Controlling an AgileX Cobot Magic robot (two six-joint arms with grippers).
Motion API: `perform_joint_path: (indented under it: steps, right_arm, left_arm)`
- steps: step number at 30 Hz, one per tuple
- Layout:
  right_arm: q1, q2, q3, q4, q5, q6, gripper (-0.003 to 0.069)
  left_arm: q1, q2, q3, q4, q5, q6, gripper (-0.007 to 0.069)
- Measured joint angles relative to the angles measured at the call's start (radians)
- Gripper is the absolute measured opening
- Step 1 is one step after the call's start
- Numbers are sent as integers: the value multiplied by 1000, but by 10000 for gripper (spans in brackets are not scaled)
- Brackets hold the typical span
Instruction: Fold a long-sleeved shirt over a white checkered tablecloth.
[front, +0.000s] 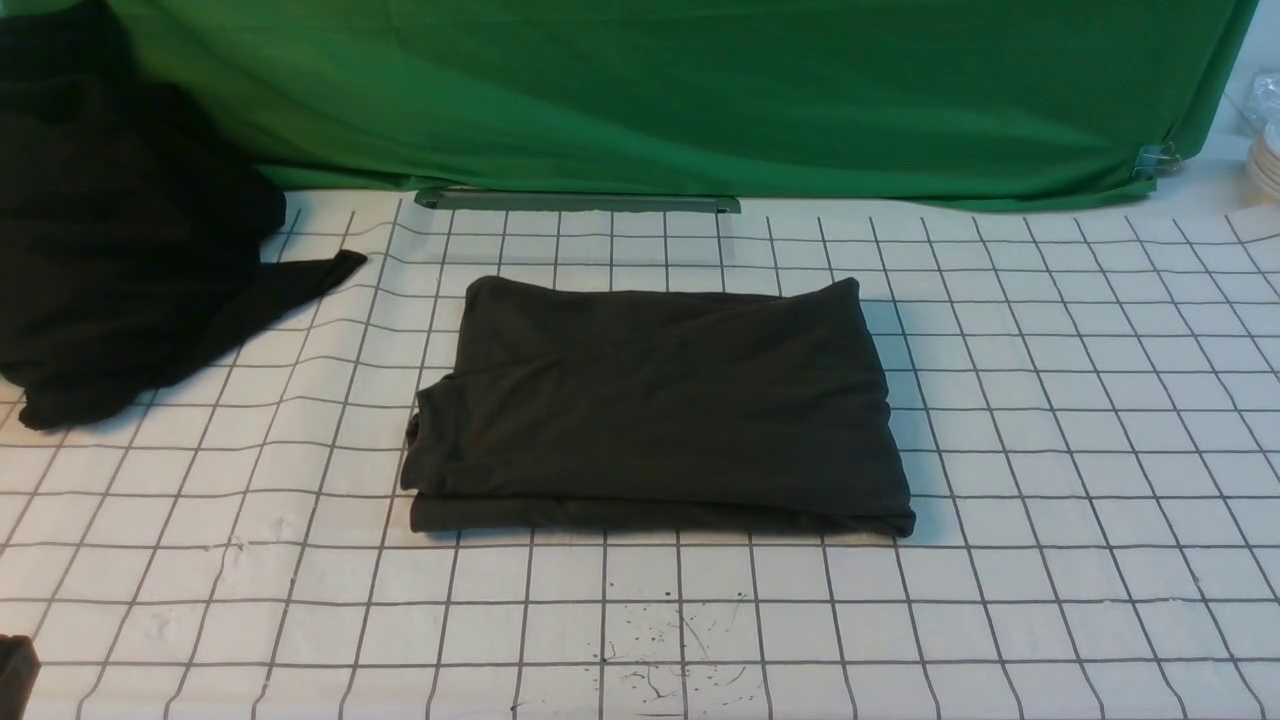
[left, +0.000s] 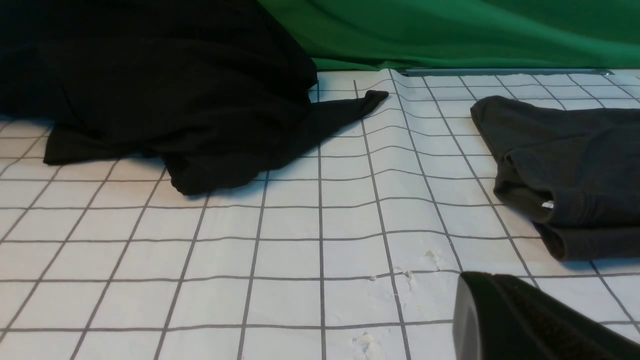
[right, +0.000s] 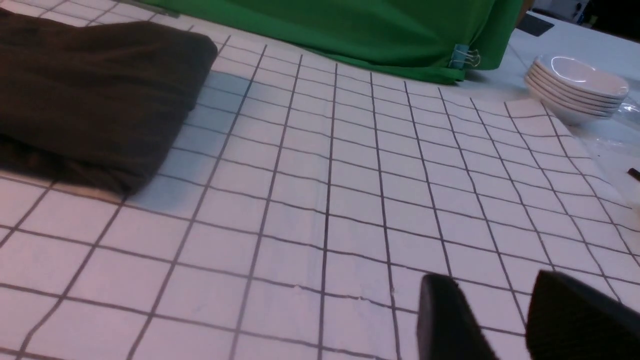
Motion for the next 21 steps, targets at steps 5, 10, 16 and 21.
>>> perform_joint_path:
  steps: [5, 10, 16, 21]
  right_arm:
    - [0, 0, 0, 0, 0, 6, 240]
    - [0, 0, 0, 0, 0, 8, 240]
    - [0, 0, 0, 0, 0, 8, 240]
    - [0, 0, 0, 0, 0, 8, 240]
  left_arm:
    - [0, 0, 0, 0, 0, 0, 3]
    - [0, 0, 0, 0, 0, 0, 3]
    - [0, 0, 0, 0, 0, 1, 3]
    - [0, 0, 0, 0, 0, 1, 3]
